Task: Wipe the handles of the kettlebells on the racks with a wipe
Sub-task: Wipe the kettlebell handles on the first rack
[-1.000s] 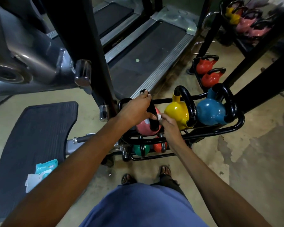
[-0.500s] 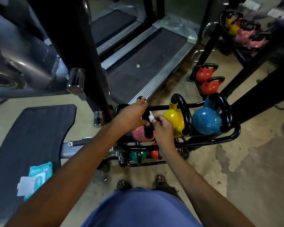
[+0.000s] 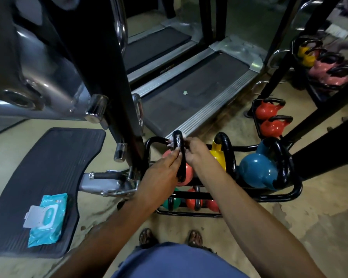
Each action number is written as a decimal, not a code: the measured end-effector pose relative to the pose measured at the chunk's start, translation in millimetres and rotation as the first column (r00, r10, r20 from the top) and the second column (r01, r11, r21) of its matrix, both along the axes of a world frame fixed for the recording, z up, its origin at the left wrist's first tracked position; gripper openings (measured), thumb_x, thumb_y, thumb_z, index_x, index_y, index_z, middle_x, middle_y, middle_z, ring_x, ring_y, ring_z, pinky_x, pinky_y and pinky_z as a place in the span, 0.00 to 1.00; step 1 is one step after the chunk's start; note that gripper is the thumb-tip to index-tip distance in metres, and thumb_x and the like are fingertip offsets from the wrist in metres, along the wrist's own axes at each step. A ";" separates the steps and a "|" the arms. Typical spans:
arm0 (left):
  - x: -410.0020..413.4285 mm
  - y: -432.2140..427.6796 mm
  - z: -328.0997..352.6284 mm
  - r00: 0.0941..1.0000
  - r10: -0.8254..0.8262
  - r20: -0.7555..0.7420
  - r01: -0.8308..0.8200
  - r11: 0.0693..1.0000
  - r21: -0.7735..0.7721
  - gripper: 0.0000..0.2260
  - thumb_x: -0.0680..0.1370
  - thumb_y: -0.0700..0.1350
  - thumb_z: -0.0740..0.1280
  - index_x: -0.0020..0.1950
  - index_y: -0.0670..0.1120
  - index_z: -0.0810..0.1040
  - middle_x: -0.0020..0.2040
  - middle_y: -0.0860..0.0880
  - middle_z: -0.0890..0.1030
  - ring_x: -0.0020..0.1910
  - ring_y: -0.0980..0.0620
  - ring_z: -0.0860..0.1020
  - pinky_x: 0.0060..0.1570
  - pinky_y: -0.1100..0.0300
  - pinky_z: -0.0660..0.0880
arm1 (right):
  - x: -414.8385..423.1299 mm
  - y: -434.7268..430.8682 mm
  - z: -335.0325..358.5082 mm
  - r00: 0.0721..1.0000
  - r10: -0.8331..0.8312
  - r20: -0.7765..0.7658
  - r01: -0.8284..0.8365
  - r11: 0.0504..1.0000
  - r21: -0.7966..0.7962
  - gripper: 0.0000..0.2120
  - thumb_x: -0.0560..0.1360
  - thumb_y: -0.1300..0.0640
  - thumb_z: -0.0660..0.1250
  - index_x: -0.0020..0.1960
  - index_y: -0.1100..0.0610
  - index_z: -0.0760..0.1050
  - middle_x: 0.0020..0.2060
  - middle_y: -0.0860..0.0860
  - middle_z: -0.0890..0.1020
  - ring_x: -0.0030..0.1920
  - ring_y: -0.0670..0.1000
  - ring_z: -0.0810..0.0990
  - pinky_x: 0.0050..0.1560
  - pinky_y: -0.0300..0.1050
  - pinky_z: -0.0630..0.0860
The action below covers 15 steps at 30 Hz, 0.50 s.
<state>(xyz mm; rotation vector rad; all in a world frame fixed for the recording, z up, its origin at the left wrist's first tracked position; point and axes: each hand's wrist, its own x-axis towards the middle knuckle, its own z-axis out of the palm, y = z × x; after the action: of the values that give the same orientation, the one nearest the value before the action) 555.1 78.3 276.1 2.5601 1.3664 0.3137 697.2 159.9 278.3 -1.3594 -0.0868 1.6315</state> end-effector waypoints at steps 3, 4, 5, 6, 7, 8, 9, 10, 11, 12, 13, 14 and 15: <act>3.9 -2.9 2.7 1.000 0.013 0.004 -0.013 1.000 -0.004 0.33 0.76 0.41 0.69 0.80 0.45 0.61 0.80 0.48 0.62 0.72 0.48 0.70 0.68 0.55 0.72 | -7.9 -6.8 -8.0 0.986 -0.149 0.080 0.137 0.982 0.131 0.05 0.78 0.68 0.66 0.43 0.66 0.78 0.34 0.61 0.81 0.32 0.56 0.82 0.31 0.43 0.80; 4.9 -3.1 3.4 1.000 0.019 0.003 -0.019 1.000 0.001 0.34 0.76 0.42 0.70 0.80 0.45 0.62 0.80 0.47 0.62 0.73 0.48 0.70 0.68 0.55 0.71 | -7.2 -2.5 -9.7 0.957 -0.175 0.230 0.127 0.969 0.210 0.04 0.75 0.68 0.70 0.41 0.62 0.79 0.37 0.58 0.82 0.37 0.56 0.82 0.36 0.44 0.82; 5.6 -2.8 4.4 1.000 0.023 -0.002 -0.023 1.000 0.007 0.34 0.76 0.43 0.70 0.80 0.45 0.62 0.80 0.47 0.62 0.73 0.48 0.70 0.69 0.56 0.70 | -4.0 5.6 -13.6 0.878 -0.155 0.452 0.027 0.961 0.276 0.06 0.73 0.66 0.73 0.40 0.59 0.79 0.38 0.56 0.84 0.40 0.55 0.83 0.43 0.47 0.82; 6.1 -2.5 4.7 1.000 0.025 -0.011 -0.025 1.000 0.006 0.33 0.76 0.43 0.70 0.80 0.44 0.62 0.80 0.46 0.62 0.73 0.48 0.69 0.70 0.55 0.69 | 0.5 13.7 -16.2 0.737 -0.095 0.670 -0.132 0.951 0.281 0.05 0.72 0.62 0.74 0.40 0.57 0.80 0.39 0.53 0.85 0.42 0.54 0.84 0.47 0.49 0.81; 6.6 -2.5 5.3 1.000 0.026 -0.014 -0.026 1.000 -0.003 0.32 0.77 0.45 0.69 0.80 0.44 0.62 0.80 0.46 0.62 0.74 0.47 0.69 0.70 0.54 0.69 | 4.9 19.4 -14.7 0.575 -0.024 0.818 -0.296 0.926 0.236 0.03 0.73 0.59 0.73 0.41 0.57 0.81 0.40 0.52 0.85 0.43 0.53 0.83 0.49 0.49 0.80; 7.3 -2.7 5.9 1.000 0.024 -0.009 -0.024 1.000 -0.015 0.31 0.78 0.45 0.68 0.80 0.44 0.61 0.80 0.46 0.62 0.75 0.47 0.68 0.71 0.53 0.70 | 8.7 23.7 -11.3 0.400 0.041 0.916 -0.431 0.890 0.148 0.05 0.75 0.56 0.71 0.44 0.58 0.82 0.42 0.53 0.86 0.45 0.54 0.83 0.49 0.49 0.78; 8.0 -2.9 6.8 1.000 0.023 -0.004 -0.024 0.999 -0.022 0.31 0.78 0.46 0.67 0.80 0.43 0.61 0.80 0.46 0.62 0.75 0.47 0.68 0.71 0.53 0.70 | 13.3 30.2 -9.9 0.248 0.082 0.965 -0.535 0.842 0.066 0.07 0.76 0.56 0.68 0.46 0.59 0.82 0.44 0.55 0.85 0.48 0.57 0.82 0.49 0.49 0.76; 8.4 -3.1 7.2 1.000 0.025 -0.005 -0.025 0.999 -0.022 0.31 0.78 0.46 0.68 0.80 0.43 0.61 0.80 0.46 0.61 0.75 0.47 0.67 0.71 0.53 0.70 | 17.0 36.5 -6.8 0.118 0.142 0.983 -0.613 0.789 -0.040 0.09 0.77 0.57 0.66 0.46 0.61 0.81 0.46 0.59 0.85 0.50 0.61 0.82 0.49 0.50 0.75; 8.5 -3.6 7.4 0.999 0.028 -0.016 -0.028 0.999 -0.022 0.32 0.78 0.45 0.69 0.80 0.44 0.61 0.80 0.46 0.61 0.75 0.47 0.67 0.71 0.53 0.70 | 17.8 43.7 -2.8 -0.024 0.207 0.978 -0.676 0.717 -0.169 0.11 0.78 0.58 0.64 0.47 0.63 0.81 0.48 0.62 0.84 0.52 0.64 0.81 0.49 0.51 0.74; 8.6 -3.9 7.7 0.999 0.031 -0.029 -0.031 0.999 -0.021 0.34 0.77 0.45 0.71 0.80 0.44 0.61 0.80 0.46 0.61 0.75 0.47 0.67 0.71 0.54 0.69 | 16.1 50.4 3.6 -0.155 0.265 0.952 -0.715 0.635 -0.293 0.12 0.79 0.58 0.62 0.50 0.65 0.81 0.51 0.64 0.83 0.54 0.65 0.81 0.49 0.50 0.74; 8.6 -4.3 8.3 0.998 0.034 -0.045 -0.035 0.999 -0.018 0.35 0.76 0.45 0.72 0.80 0.44 0.61 0.80 0.46 0.60 0.75 0.47 0.68 0.71 0.55 0.68 | 14.1 56.5 10.6 -0.251 0.299 0.921 -0.724 0.574 -0.384 0.13 0.80 0.58 0.61 0.54 0.65 0.81 0.54 0.65 0.82 0.56 0.65 0.81 0.51 0.49 0.74; 8.9 -4.9 9.7 0.997 0.037 -0.062 -0.039 0.999 -0.017 0.36 0.76 0.45 0.73 0.80 0.44 0.61 0.80 0.46 0.60 0.74 0.47 0.68 0.70 0.55 0.68 | 11.5 62.6 17.1 -0.331 0.315 0.890 -0.725 0.519 -0.453 0.14 0.80 0.58 0.61 0.56 0.65 0.80 0.56 0.64 0.82 0.57 0.64 0.80 0.51 0.48 0.75; 9.5 -5.4 11.3 0.996 0.043 -0.073 -0.044 0.999 -0.014 0.36 0.75 0.45 0.74 0.80 0.44 0.62 0.80 0.46 0.61 0.73 0.47 0.69 0.70 0.56 0.69 | 9.1 66.0 23.4 -0.411 0.301 0.861 -0.722 0.469 -0.509 0.14 0.80 0.58 0.62 0.58 0.65 0.80 0.57 0.64 0.82 0.58 0.64 0.81 0.52 0.48 0.75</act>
<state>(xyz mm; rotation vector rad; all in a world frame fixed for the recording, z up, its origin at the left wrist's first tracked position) 564.6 72.9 287.4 2.5553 1.4452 0.2176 706.3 226.0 301.6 -2.0765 -2.3091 0.6392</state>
